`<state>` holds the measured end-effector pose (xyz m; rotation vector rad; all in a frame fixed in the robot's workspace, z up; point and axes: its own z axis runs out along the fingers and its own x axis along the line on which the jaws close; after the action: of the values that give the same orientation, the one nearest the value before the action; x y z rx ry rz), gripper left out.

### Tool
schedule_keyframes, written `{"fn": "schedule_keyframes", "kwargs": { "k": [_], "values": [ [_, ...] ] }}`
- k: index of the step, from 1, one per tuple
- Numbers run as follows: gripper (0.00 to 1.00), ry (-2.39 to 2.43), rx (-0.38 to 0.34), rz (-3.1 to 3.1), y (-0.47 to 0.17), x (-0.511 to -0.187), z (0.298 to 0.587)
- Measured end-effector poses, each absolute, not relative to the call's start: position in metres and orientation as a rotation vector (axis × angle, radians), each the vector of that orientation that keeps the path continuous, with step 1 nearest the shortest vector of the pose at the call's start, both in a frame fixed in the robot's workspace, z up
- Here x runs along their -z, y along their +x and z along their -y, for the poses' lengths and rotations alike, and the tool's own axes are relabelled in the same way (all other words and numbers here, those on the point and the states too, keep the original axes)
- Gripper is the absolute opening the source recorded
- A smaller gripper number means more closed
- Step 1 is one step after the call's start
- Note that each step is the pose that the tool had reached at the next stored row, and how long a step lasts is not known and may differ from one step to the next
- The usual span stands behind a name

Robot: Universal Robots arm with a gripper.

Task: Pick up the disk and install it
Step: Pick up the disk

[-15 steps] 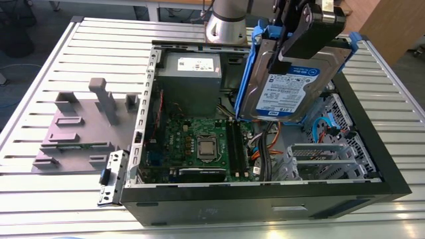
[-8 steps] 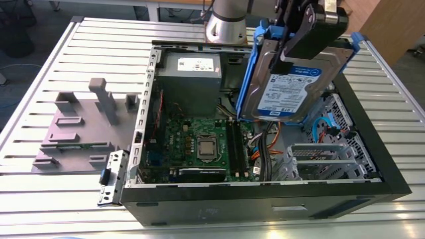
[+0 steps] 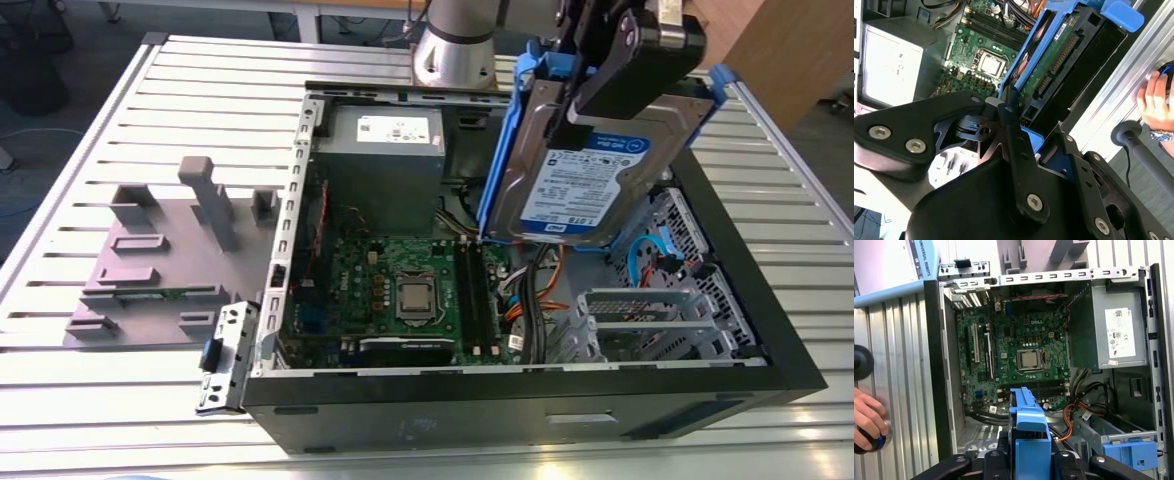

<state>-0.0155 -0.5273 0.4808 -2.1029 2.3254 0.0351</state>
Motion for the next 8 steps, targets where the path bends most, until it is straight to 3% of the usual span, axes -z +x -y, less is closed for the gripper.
{"fn": "schedule_keyframes", "kwargs": {
  "k": [8],
  "values": [
    [0.36, -2.103, -0.035, -2.326, -0.0132, -0.4808, 0.5273]
  ]
}}
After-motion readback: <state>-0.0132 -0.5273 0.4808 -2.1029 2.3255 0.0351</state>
